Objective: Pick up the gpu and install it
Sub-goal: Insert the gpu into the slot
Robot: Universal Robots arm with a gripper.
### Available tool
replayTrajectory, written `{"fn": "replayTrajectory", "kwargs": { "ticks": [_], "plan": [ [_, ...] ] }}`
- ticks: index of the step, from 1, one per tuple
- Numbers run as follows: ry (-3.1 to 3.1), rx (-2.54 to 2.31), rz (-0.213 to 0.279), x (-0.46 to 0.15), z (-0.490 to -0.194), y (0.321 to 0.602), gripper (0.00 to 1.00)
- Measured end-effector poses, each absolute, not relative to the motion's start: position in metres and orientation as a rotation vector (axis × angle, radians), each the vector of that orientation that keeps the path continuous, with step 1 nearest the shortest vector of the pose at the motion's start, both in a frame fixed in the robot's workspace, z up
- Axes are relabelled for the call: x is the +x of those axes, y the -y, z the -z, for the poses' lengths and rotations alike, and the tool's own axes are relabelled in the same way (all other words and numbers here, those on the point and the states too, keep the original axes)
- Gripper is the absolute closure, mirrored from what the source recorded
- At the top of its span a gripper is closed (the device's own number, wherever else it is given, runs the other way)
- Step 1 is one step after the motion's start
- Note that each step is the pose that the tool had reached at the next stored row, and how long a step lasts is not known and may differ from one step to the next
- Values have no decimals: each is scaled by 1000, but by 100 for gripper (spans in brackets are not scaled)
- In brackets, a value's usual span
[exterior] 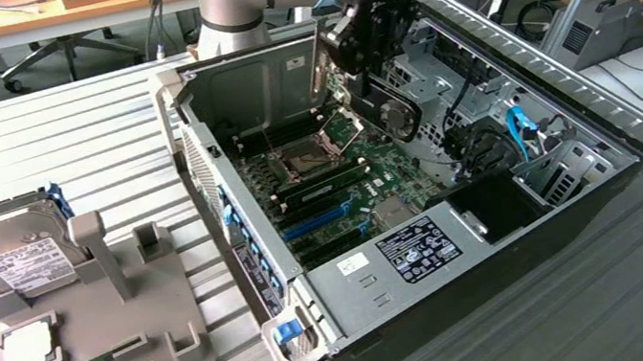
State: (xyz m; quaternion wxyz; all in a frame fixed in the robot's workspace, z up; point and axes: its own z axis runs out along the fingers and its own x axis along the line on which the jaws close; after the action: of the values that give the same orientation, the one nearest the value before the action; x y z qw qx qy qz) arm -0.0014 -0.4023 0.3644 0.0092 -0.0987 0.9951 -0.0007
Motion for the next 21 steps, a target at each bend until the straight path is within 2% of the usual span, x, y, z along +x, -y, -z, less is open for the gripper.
{"fn": "replayTrajectory", "kwargs": {
  "ticks": [7,21],
  "plan": [
    [-3040,-717,-2,-1,-364,402,72],
    [-3016,-810,-3,-1,-364,402,72]
  ]
}}
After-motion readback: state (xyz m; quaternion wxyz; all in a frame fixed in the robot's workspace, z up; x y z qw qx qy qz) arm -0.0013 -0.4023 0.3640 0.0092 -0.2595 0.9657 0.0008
